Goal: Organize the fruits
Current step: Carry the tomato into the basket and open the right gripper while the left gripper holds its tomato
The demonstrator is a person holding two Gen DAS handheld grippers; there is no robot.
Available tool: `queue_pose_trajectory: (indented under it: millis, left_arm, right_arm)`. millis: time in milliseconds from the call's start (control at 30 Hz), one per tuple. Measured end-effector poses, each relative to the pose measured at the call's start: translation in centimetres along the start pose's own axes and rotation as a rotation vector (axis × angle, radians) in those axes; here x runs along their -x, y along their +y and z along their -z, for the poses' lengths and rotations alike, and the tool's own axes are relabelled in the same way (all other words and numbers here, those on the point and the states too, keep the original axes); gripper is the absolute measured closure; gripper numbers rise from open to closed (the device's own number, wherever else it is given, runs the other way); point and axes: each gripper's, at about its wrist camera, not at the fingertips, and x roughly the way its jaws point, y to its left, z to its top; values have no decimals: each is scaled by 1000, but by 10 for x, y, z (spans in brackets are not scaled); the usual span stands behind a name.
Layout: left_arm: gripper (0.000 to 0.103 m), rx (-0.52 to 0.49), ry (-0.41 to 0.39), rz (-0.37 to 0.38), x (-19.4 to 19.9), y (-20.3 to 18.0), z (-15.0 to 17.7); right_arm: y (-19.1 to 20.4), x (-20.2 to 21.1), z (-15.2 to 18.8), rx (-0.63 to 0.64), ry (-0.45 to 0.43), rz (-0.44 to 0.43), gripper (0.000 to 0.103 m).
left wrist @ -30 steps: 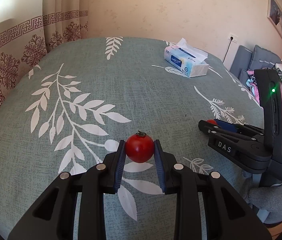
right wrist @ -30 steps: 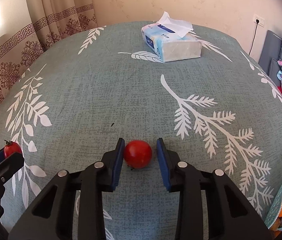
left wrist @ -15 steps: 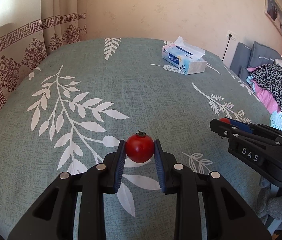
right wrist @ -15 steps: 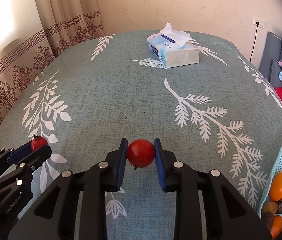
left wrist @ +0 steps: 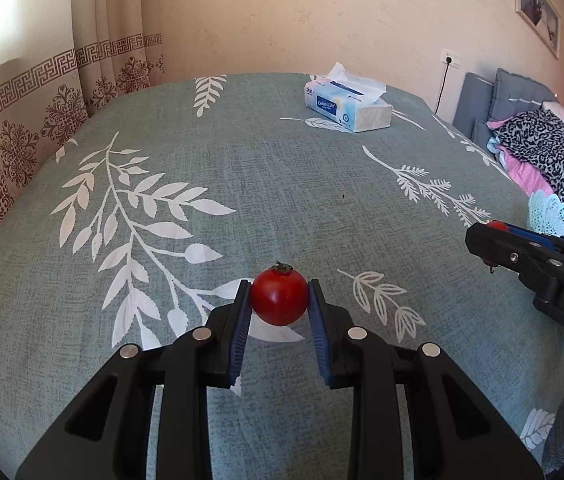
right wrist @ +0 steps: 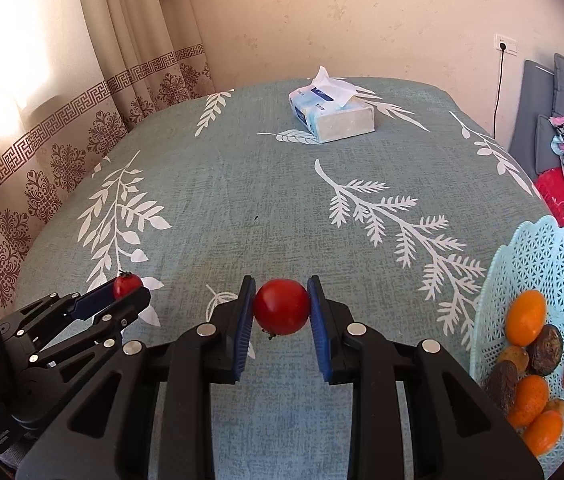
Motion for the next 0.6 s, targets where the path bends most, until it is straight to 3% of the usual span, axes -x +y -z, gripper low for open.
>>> queue_pose_trajectory:
  millis: [300,600]
  left_arm:
    - [75,-16,0,11,10,-18,13]
    - [75,-36,-7,31,24,-38,27]
  right_arm:
    - [-21,46,16,-57,-67,-7,76]
    - [-67,89,29,-150,-135,48,76]
